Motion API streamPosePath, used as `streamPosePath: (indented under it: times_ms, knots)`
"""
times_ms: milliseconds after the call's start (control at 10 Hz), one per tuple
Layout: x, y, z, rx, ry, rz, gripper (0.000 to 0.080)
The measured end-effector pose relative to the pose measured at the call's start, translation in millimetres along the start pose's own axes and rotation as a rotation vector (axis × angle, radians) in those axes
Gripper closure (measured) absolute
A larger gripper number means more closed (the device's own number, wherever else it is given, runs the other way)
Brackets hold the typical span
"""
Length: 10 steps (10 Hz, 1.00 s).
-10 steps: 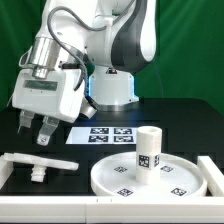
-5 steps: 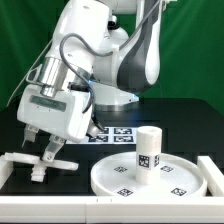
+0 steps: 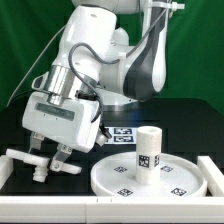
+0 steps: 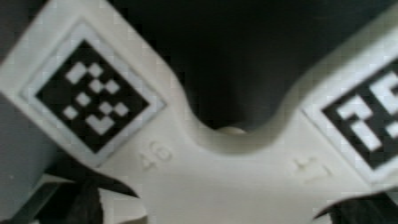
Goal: Assemble round table
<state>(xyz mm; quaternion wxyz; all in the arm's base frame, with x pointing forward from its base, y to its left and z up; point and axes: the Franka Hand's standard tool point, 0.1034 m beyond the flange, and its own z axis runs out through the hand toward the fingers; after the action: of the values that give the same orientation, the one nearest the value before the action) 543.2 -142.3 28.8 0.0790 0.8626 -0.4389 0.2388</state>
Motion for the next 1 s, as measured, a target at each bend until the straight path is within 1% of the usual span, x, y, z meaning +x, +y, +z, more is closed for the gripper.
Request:
streamPosePath:
  times_ms: [100, 200, 300, 400, 800, 900, 1000]
  knots:
    - [-0.1, 0.2, 0.0, 0.0, 0.0, -0.001, 0.015]
    - [-0.1, 0.1, 0.0, 0.0, 0.0, -0.002, 0.0244]
    - [-0.1, 0.1, 0.0, 0.0, 0.0, -0.002, 0.0244]
    - [0.0, 0.1, 0.0, 0.0, 0.0, -0.002, 0.0357]
    - [0.0, 0.1, 0.0, 0.0, 0.0, -0.004, 0.0357]
    - [2.0, -1.5, -3.0, 0.002, -0.012, -0.014, 0.0357]
    - [10.3, -11.4, -25.9, 0.037, -0.045, -0.007, 0.0357]
